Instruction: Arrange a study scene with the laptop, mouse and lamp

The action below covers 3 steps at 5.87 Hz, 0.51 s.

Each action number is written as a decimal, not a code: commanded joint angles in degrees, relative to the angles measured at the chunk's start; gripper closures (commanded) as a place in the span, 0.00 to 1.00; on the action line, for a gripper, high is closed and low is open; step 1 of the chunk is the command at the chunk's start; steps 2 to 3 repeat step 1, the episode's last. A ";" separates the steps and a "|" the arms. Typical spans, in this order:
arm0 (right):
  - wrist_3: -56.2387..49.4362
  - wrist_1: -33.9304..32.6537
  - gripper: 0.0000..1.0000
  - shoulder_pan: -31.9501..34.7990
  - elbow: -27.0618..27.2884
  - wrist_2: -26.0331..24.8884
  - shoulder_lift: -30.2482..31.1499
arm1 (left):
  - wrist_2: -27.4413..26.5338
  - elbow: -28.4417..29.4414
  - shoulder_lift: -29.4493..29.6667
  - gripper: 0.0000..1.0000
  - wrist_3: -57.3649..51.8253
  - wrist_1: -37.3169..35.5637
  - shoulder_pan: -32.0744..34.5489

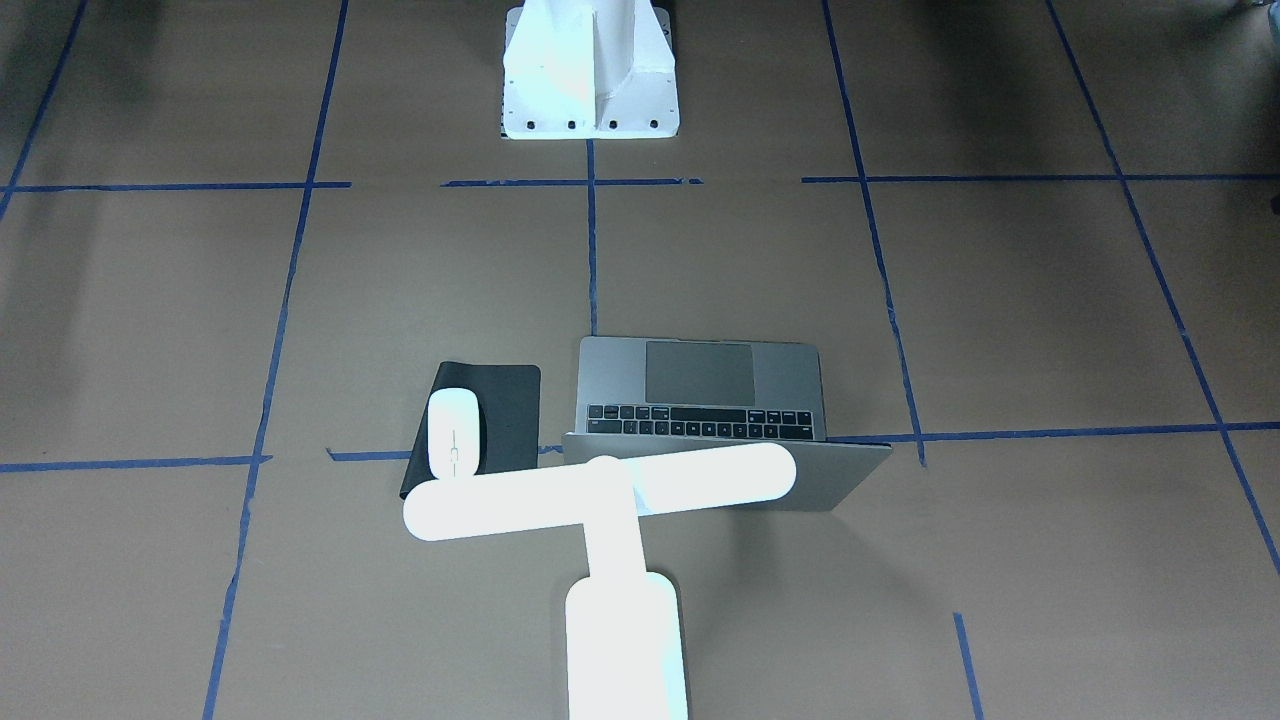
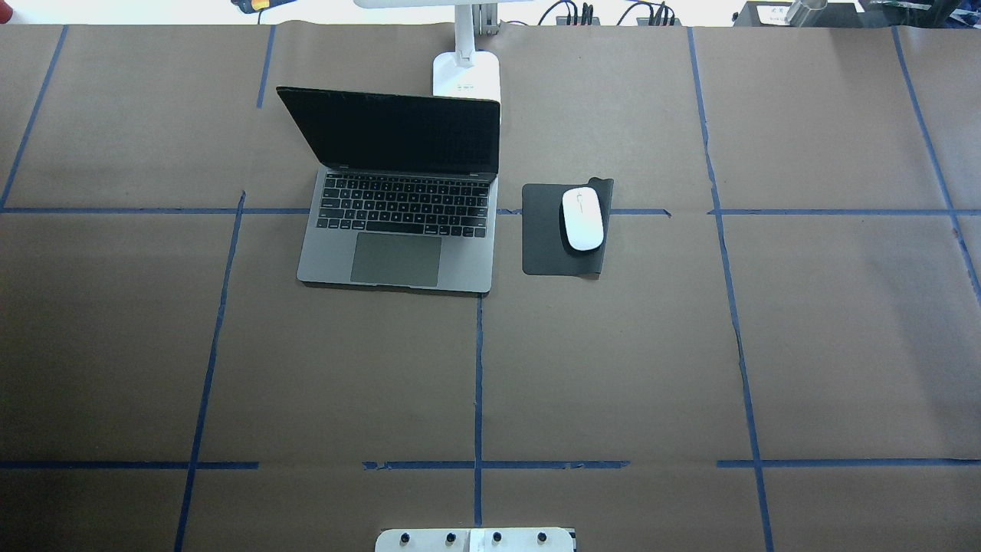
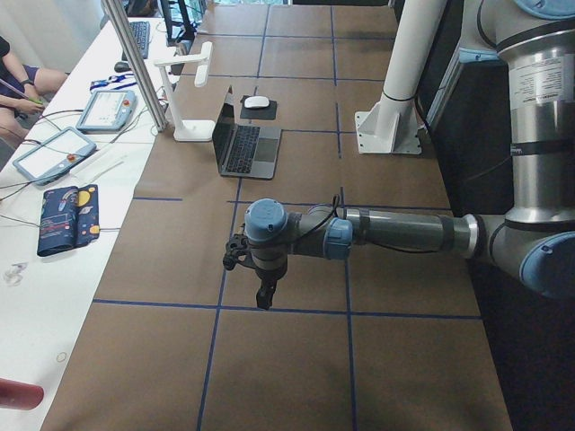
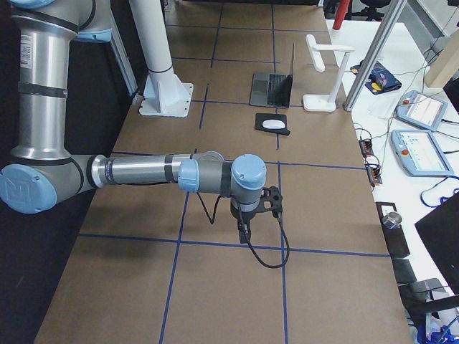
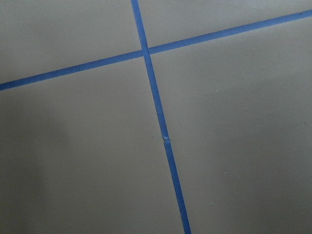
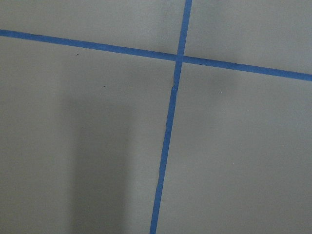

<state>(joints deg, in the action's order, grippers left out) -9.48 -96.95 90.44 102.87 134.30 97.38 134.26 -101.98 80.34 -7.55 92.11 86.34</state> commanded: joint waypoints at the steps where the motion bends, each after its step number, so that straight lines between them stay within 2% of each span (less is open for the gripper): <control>1: -0.01 0.01 0.00 0.00 0.05 0.17 0.00 | 0.03 -0.15 -0.27 0.00 0.08 0.00 -0.04; 3: -0.01 0.01 0.00 0.00 0.05 0.17 0.00 | 0.03 -0.15 -0.27 0.00 0.08 0.00 -0.04</control>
